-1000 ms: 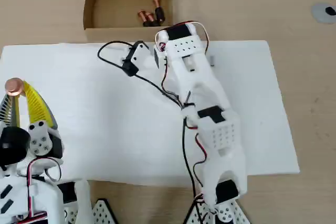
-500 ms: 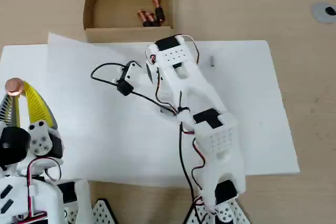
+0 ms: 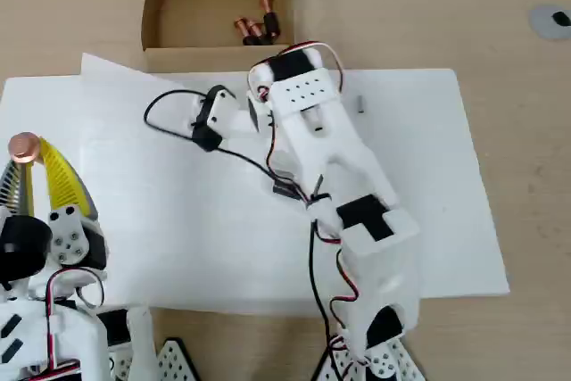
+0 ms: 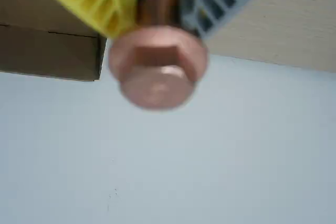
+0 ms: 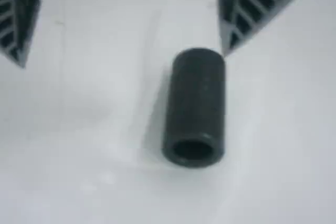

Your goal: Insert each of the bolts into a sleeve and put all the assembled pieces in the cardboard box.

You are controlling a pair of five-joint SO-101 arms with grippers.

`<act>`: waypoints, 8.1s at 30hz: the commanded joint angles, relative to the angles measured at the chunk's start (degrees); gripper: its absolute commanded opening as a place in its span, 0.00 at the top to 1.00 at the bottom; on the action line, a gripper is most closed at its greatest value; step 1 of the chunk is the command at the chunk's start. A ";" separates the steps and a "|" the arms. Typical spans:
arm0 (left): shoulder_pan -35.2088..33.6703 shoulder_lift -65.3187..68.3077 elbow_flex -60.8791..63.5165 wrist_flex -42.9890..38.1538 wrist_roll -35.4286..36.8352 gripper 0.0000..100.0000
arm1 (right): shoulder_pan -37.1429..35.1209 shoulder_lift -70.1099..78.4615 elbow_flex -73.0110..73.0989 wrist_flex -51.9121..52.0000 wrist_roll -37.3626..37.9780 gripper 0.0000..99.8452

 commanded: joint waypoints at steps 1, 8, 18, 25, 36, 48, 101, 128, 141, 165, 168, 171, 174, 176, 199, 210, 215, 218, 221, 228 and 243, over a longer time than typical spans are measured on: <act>-0.53 -0.31 -2.64 0.00 -0.18 0.99 | -1.89 -4.09 0.92 0.53 0.53 0.72; -0.70 -0.31 -2.46 0.00 -0.26 0.99 | -2.42 -4.00 6.55 -2.37 0.53 0.72; -0.62 -0.31 -2.46 0.00 -0.26 0.99 | -1.98 -3.74 13.49 -9.32 0.35 0.72; -0.62 -0.22 -2.37 0.00 -0.26 0.99 | -1.45 -3.74 16.66 -12.13 0.44 0.72; -0.70 -0.22 -2.37 0.00 -0.26 0.99 | 1.71 2.24 16.40 -12.92 0.26 0.89; -0.70 -0.22 -2.55 0.00 -0.26 0.99 | 4.97 3.30 1.36 -9.49 -6.33 0.99; -0.35 -0.22 -2.90 2.99 -0.09 0.99 | 1.36 -8.04 13.32 -14.51 -5.01 0.76; -0.44 -0.40 -2.99 2.90 -0.18 0.99 | 6.02 13.93 -11.82 -8.18 -6.59 0.99; -0.70 -0.40 -2.99 2.90 -0.35 0.99 | 8.75 12.79 -37.67 1.05 -13.54 0.99; -0.44 -0.22 -4.31 -2.29 12.57 0.99 | -3.30 -31.43 -23.25 0.97 -28.92 0.99; -0.35 -0.04 -3.78 -5.71 14.95 0.99 | -4.18 -37.23 -15.25 0.88 -31.56 0.99; -0.35 -0.04 -1.23 -10.37 15.12 0.99 | -4.18 -42.15 -8.57 0.88 -32.62 0.99; -0.35 -0.04 1.93 -15.82 15.21 0.99 | -4.09 -48.13 -2.51 0.97 -32.70 0.99; -0.26 -0.04 3.60 -19.34 15.30 0.99 | -4.53 -52.88 0.84 0.70 -32.97 0.99; 17.05 0.04 15.21 -30.95 20.92 0.99 | -15.16 -87.25 95.25 -99.96 -39.30 0.99; 26.02 -0.04 18.29 -29.10 25.67 0.99 | -21.49 -87.69 100.35 -115.78 -39.30 0.99; 27.34 -0.04 20.04 -32.70 25.85 0.99 | -26.15 -87.78 100.97 -117.80 -39.30 0.99; 27.34 -0.04 19.69 -33.05 25.85 0.99 | -26.77 -87.78 102.46 -120.26 -39.30 0.99; 27.08 -0.04 18.46 -32.53 25.49 0.99 | -26.33 -87.78 104.13 -121.67 -39.30 0.99; 27.43 0.04 10.11 -19.25 17.76 0.97 | -22.64 -87.78 104.40 -121.76 -39.38 0.99; 34.46 9.63 0.53 -11.60 10.90 0.98 | -22.90 -87.78 104.31 -121.76 -39.38 0.99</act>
